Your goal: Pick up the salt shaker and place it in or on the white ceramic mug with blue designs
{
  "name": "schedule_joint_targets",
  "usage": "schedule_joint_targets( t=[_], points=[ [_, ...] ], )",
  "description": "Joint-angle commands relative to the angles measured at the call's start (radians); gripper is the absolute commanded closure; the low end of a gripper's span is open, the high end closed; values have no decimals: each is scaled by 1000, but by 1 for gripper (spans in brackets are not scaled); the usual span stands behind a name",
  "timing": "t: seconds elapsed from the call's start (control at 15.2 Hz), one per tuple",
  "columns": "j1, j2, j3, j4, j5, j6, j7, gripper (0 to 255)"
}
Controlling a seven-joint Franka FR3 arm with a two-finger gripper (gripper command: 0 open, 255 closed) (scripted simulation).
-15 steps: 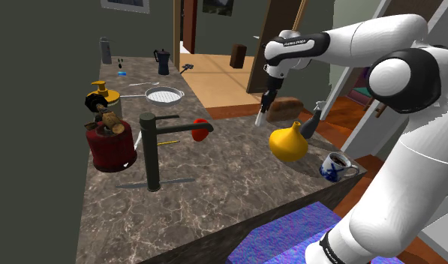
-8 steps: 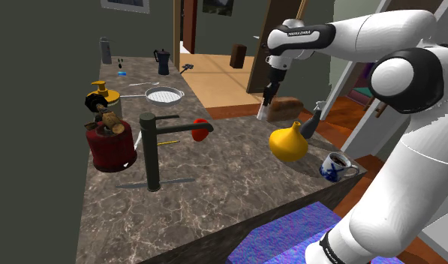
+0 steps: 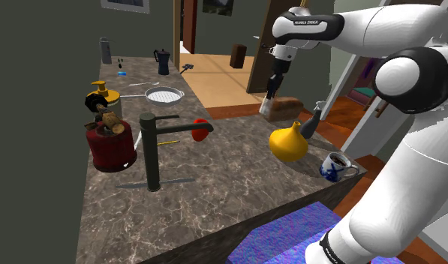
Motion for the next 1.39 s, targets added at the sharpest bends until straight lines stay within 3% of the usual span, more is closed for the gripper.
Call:
schedule_joint_targets(
  t=[0.0,0.66,1.32],
  points=[
    [-6,-51,-9,-52,-17,3,-13,255],
    [-68,-364,-60,-350,-139,3,-94,255],
    [-170,-623,-128,-515,-272,-72,-210,255]
  ],
)
